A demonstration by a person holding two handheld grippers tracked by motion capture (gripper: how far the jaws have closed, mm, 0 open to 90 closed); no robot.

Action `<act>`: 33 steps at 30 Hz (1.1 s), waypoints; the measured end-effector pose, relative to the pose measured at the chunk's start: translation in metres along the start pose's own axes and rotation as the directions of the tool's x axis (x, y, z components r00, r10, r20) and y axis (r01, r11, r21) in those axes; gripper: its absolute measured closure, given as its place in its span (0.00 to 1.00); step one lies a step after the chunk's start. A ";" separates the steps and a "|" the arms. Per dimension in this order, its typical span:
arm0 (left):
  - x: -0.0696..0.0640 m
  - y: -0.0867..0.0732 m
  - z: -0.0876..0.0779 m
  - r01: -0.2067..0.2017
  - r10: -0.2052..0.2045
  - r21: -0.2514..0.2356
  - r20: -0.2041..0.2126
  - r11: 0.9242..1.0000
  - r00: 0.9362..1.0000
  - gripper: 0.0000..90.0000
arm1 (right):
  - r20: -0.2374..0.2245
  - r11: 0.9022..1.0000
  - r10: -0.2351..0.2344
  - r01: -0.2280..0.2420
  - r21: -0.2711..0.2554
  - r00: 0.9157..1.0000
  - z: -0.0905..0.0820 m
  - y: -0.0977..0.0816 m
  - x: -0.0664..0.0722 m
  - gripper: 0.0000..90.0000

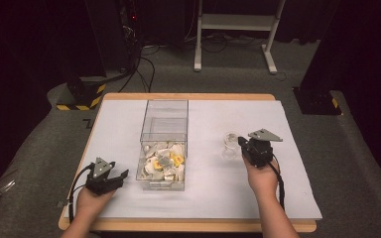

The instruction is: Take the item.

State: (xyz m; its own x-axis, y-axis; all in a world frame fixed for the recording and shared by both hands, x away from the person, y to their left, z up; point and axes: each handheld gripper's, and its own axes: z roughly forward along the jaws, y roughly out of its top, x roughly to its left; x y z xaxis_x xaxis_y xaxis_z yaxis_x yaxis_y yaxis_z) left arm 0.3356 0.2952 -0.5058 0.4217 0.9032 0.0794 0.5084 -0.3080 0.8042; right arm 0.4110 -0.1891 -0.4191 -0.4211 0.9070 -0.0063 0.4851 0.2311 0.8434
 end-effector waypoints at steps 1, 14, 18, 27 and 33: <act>0.000 0.000 0.000 0.000 0.000 0.000 0.000 1.000 1.000 0.41 | 0.000 1.000 0.002 -0.002 -0.003 1.000 0.000 0.000 0.001 0.95; 0.000 -0.001 -0.001 0.010 -0.010 -0.012 -0.001 1.000 1.000 0.41 | -0.014 0.998 0.028 -0.028 -0.055 1.000 -0.014 0.006 0.001 0.75; 0.000 0.000 -0.001 0.003 -0.003 -0.004 0.000 1.000 1.000 0.41 | -0.019 0.997 0.039 -0.040 -0.072 0.999 -0.021 0.003 0.002 0.62; 0.001 -0.001 -0.002 0.006 -0.006 -0.016 0.008 1.000 1.000 0.41 | 0.023 0.993 0.050 -0.048 -0.107 0.998 -0.033 -0.011 0.011 0.20; 0.001 -0.001 -0.005 0.011 -0.010 -0.041 0.030 0.999 0.999 0.36 | 0.032 0.995 0.049 -0.046 -0.091 0.998 -0.031 -0.030 0.015 0.10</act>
State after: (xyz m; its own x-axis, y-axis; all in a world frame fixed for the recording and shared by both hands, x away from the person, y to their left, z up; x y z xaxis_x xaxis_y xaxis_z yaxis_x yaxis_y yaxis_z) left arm 0.3320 0.2977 -0.5037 0.4393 0.8967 0.0539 0.4820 -0.2859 0.8282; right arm 0.3667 -0.1934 -0.4278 -0.3719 0.9281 0.0180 0.4321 0.1559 0.8883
